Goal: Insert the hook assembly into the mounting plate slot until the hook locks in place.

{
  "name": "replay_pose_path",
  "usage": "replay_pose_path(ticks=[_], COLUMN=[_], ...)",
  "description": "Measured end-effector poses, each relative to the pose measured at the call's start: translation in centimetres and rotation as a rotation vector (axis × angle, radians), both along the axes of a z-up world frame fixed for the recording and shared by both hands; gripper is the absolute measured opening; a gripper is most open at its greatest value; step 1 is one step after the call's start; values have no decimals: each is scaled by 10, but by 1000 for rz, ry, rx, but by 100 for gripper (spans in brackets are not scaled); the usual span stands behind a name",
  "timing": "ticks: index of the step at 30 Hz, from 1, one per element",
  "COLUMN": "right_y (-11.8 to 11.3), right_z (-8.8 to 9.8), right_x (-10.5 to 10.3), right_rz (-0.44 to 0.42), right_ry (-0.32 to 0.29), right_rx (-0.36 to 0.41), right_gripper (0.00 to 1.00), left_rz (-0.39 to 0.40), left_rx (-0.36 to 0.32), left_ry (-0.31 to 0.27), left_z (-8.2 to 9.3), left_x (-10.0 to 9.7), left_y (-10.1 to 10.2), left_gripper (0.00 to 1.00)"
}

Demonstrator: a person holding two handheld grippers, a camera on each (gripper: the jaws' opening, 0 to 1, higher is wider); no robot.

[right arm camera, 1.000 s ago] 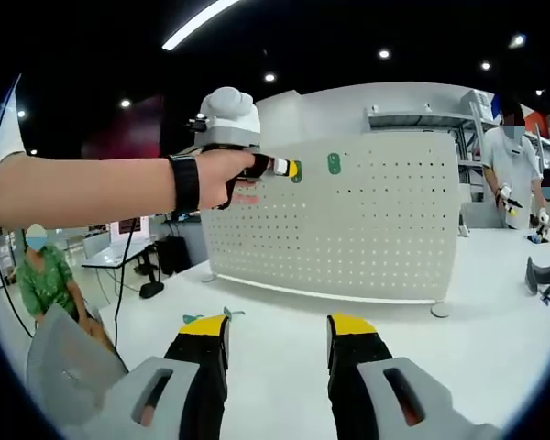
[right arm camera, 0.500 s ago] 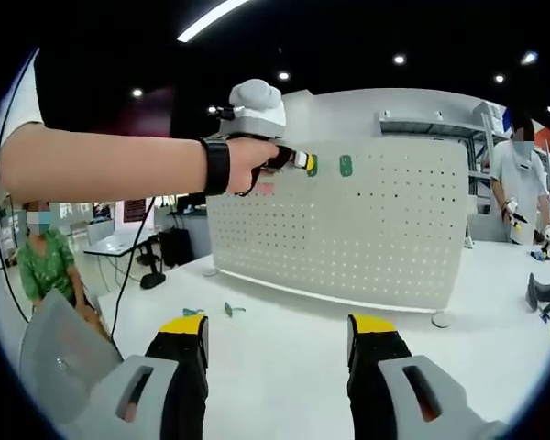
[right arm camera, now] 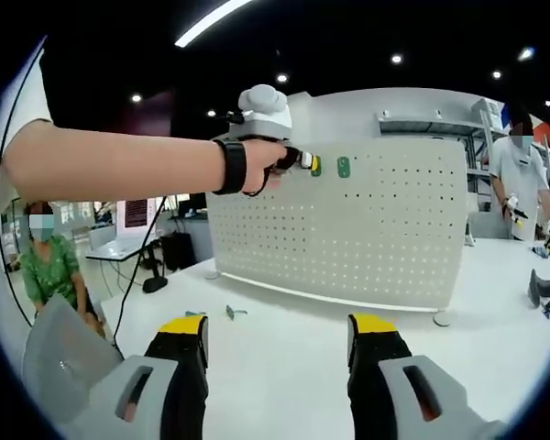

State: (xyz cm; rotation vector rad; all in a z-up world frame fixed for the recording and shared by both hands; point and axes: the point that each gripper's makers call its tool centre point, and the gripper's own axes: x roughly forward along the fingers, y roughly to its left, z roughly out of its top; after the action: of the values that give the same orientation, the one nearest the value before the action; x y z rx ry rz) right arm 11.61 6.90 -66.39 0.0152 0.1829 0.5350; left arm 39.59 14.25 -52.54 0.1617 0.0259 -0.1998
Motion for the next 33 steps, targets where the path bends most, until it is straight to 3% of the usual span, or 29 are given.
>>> replay_pose_path(ticks=[19, 25, 33], right_y=[6, 6, 7], right_z=[-2, -2, -2], right_x=[1, 0, 0], right_rz=[16, 11, 7], right_ry=[11, 11, 15], right_rx=[24, 30, 41], right_gripper=[62, 62, 61], left_rz=[31, 40, 50], left_rx=[16, -13, 17], left_ry=[5, 12, 28], left_z=[2, 1, -1], left_x=[11, 14, 16], left_y=[-2, -3, -4], left_gripper=[3, 3, 4])
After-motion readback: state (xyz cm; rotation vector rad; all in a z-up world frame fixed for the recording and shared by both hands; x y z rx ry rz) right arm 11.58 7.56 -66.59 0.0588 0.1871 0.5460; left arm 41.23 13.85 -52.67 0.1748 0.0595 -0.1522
